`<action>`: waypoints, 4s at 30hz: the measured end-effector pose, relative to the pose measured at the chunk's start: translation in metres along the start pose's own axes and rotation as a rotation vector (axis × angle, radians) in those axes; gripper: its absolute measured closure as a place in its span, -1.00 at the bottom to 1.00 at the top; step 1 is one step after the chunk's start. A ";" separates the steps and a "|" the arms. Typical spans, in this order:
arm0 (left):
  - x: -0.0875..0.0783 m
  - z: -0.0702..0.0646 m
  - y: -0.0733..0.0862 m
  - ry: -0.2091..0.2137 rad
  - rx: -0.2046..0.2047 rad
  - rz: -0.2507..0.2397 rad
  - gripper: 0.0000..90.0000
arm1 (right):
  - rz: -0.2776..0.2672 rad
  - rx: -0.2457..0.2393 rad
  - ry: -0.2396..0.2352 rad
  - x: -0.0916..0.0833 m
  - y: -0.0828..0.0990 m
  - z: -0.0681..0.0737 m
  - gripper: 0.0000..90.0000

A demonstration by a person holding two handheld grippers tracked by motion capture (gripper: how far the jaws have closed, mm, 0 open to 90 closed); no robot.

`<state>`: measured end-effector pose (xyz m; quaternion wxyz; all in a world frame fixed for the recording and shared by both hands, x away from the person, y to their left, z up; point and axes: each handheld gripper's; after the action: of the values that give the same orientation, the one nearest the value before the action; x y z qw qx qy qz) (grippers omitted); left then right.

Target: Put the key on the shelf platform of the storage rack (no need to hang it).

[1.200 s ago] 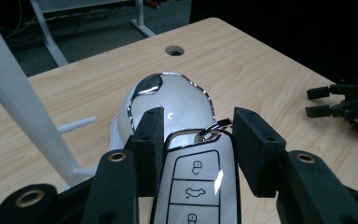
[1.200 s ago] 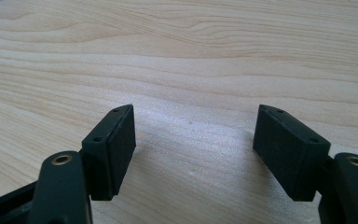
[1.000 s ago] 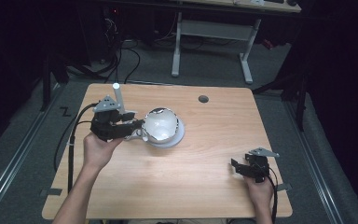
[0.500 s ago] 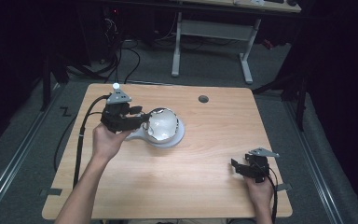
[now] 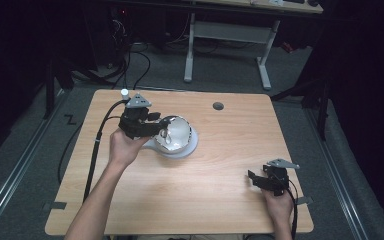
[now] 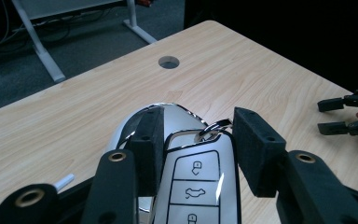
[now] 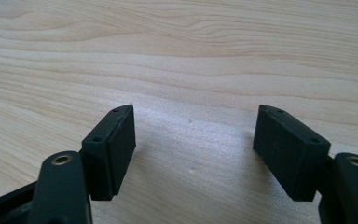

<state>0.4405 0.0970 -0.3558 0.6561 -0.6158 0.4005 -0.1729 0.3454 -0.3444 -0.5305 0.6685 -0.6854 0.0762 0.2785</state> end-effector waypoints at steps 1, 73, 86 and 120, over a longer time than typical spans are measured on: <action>0.002 0.001 0.001 0.000 -0.004 0.003 0.23 | 0.002 0.000 0.001 0.000 0.000 0.000 -0.33; 0.085 0.008 0.054 -0.062 -0.029 0.120 0.21 | -0.003 0.005 -0.003 0.000 0.000 0.000 -0.33; 0.083 0.008 0.057 -0.090 -0.014 0.112 0.20 | -0.003 0.005 -0.003 0.000 0.000 0.000 -0.33; 0.059 0.012 0.075 -0.141 -0.022 0.148 -0.04 | 0.000 0.002 -0.002 0.000 0.000 0.000 -0.33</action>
<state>0.4657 0.0761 -0.4465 0.6870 -0.6023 0.3995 -0.0755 0.3452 -0.3446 -0.5305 0.6694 -0.6843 0.0758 0.2791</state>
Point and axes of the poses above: each handheld gripper's, and its own axes: x roughly forward along the jaws, y roughly out of its underside, z roughly to its left, and after that the axes turned 14 degrees about -z, right-handed
